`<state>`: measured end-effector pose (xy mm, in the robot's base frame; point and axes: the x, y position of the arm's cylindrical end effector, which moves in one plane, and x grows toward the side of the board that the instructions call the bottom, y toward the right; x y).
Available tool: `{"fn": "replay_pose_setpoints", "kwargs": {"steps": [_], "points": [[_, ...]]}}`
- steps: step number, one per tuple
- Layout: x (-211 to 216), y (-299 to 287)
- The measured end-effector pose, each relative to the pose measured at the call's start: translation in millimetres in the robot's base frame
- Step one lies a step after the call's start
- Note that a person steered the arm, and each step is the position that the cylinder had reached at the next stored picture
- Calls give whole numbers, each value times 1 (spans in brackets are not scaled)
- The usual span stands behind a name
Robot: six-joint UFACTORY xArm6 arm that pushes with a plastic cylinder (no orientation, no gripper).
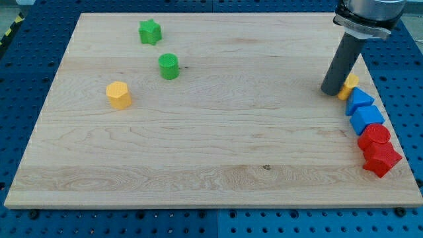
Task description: Push your arm towards the yellow hexagon
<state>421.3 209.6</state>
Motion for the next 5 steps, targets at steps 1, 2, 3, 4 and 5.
{"fn": "replay_pose_setpoints", "kwargs": {"steps": [1,2,3,4,5], "points": [[0,-1],[1,-6],[6,-32],[7,-53],[7,-53]]}}
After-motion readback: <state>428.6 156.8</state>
